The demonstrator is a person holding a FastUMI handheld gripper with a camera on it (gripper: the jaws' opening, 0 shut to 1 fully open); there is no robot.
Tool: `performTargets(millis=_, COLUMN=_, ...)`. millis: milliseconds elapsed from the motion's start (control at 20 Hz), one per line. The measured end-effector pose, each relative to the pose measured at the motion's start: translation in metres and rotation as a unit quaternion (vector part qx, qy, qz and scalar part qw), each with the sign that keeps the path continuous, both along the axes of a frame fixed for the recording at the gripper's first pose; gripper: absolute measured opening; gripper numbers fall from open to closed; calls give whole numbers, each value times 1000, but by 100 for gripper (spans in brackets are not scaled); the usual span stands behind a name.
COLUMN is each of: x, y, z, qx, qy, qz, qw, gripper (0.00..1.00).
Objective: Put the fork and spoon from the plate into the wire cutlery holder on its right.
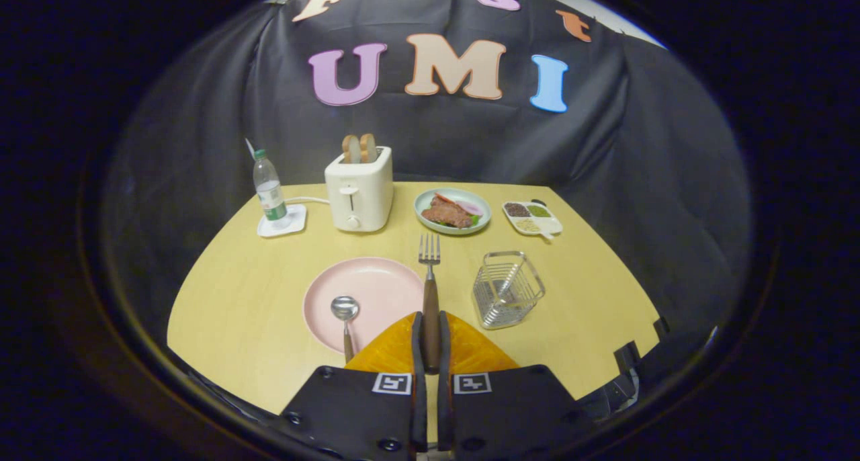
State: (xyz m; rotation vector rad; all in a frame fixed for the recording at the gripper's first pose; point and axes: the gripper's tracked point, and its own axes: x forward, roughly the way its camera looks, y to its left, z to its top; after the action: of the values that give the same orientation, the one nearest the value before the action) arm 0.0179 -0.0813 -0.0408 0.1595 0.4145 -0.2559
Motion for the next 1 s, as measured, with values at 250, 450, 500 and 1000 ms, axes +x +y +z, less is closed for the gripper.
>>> performTargets(millis=250, x=-4, y=-28, z=15, qx=32, qy=42, qz=-78, qw=996, gripper=9)
performTargets(millis=450, x=0, y=-43, z=7, qx=70, qy=84, qz=-120, qw=987, gripper=9)
performTargets(millis=500, x=2, y=-46, z=3, qx=78, qy=95, qz=-127, qw=984, gripper=9)
performTargets(millis=1000, x=16, y=-67, z=-44, qx=149, qy=198, qz=-159, qw=956, gripper=9)
